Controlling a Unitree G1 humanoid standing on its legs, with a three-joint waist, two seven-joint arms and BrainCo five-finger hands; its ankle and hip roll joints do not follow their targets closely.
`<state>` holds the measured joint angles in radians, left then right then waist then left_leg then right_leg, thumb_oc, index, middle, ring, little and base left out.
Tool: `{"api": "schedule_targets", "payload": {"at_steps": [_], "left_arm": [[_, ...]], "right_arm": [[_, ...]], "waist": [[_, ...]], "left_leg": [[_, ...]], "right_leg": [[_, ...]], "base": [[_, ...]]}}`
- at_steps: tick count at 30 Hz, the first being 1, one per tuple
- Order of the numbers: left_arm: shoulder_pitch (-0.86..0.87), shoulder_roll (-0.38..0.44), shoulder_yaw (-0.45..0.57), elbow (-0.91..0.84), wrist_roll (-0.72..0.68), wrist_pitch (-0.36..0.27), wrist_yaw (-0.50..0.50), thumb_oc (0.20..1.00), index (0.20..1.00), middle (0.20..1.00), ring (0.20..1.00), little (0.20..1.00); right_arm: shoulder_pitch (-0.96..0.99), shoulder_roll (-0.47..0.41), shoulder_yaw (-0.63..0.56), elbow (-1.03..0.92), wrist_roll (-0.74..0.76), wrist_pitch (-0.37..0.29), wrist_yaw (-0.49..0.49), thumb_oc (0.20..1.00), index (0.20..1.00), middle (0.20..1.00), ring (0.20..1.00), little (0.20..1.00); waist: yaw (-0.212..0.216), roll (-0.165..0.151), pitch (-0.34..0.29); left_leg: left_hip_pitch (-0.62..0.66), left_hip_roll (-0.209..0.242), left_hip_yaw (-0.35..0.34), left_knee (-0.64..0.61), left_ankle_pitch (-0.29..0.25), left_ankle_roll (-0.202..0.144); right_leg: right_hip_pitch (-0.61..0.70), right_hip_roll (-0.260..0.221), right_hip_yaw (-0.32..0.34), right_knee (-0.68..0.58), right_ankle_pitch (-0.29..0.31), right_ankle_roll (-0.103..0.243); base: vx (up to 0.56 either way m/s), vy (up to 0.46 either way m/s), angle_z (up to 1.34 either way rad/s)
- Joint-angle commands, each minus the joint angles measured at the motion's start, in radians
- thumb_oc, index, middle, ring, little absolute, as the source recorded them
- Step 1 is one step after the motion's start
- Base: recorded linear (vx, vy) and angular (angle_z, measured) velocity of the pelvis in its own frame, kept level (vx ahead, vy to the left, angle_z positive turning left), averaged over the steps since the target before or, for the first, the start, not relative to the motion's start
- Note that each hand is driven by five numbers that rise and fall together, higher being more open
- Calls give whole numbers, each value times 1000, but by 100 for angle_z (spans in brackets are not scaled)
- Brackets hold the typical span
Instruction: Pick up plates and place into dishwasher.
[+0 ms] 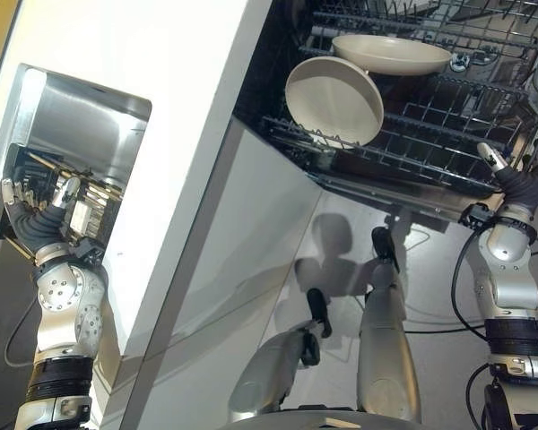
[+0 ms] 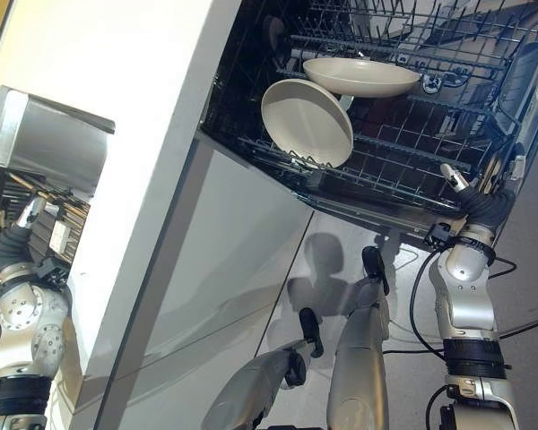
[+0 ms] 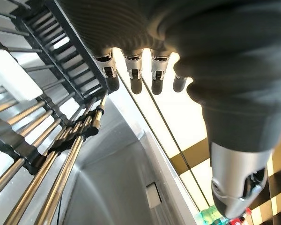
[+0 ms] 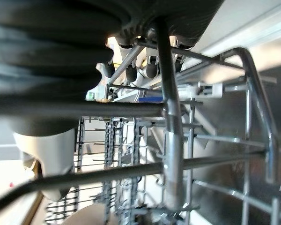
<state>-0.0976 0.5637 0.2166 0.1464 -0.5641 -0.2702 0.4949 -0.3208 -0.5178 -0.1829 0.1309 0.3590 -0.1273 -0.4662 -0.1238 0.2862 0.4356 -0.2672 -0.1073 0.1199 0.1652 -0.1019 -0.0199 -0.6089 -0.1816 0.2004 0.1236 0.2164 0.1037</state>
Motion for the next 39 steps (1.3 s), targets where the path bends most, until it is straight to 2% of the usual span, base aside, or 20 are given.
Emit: {"api": "schedule_targets", "payload": {"at_steps": [1, 12, 23, 31, 34, 39], "left_arm": [[-52, -65, -132, -76, 35, -19, -2, 1000, 1000, 1000, 1000, 1000], [-49, -80, -154, -101, 46, -16, 15, 1000, 1000, 1000, 1000, 1000], [-1, -87, -138, -135, 30, 5, -26, 1000, 1000, 1000, 1000, 1000], [15, -65, -130, -184, 106, 24, -55, 1000, 1000, 1000, 1000, 1000], [20, -54, -127, -197, 120, 28, -59, 1000, 1000, 1000, 1000, 1000], [14, -35, -120, -208, 134, 46, -56, 1000, 1000, 1000, 1000, 1000]], "right_arm": [[-121, 5, 133, -52, 44, -58, 152, 1000, 1000, 1000, 1000, 1000], [-150, 40, 204, -62, -20, -34, 159, 1000, 1000, 1000, 1000, 1000], [-160, 28, 223, -92, -68, 25, 156, 1000, 1000, 1000, 1000, 1000], [-162, 23, 217, -98, -70, 25, 109, 1000, 1000, 1000, 1000, 1000], [-172, 32, 212, -81, -70, 6, 94, 1000, 1000, 1000, 1000, 1000], [-209, 51, 223, -62, -74, 15, 81, 1000, 1000, 1000, 1000, 1000]], "waist": [[-18, 66, 84], [27, 67, 84], [78, 65, 72], [145, 16, 65], [173, -7, 69], [209, -37, 80]], "left_leg": [[-179, 53, -121, 46, 137, -22], [-202, 35, -127, 42, 154, -13], [-180, -4, -129, 97, 123, 4], [-190, -29, -136, 176, 90, 17], [-203, -35, -150, 205, 77, 24], [-213, -37, -164, 232, 65, 30]], "right_leg": [[18, 7, -25, 177, -195, -9], [13, -17, -60, 175, -187, -9], [77, -77, -104, 201, -209, -5], [112, -115, -164, 244, -208, -18], [121, -121, -187, 257, -206, -21], [139, -126, -223, 269, -204, -20]], "base": [[0, 0, 0], [40, 57, 4], [124, 140, 15], [97, 39, 35], [81, -29, 42], [74, -33, 40]]}}
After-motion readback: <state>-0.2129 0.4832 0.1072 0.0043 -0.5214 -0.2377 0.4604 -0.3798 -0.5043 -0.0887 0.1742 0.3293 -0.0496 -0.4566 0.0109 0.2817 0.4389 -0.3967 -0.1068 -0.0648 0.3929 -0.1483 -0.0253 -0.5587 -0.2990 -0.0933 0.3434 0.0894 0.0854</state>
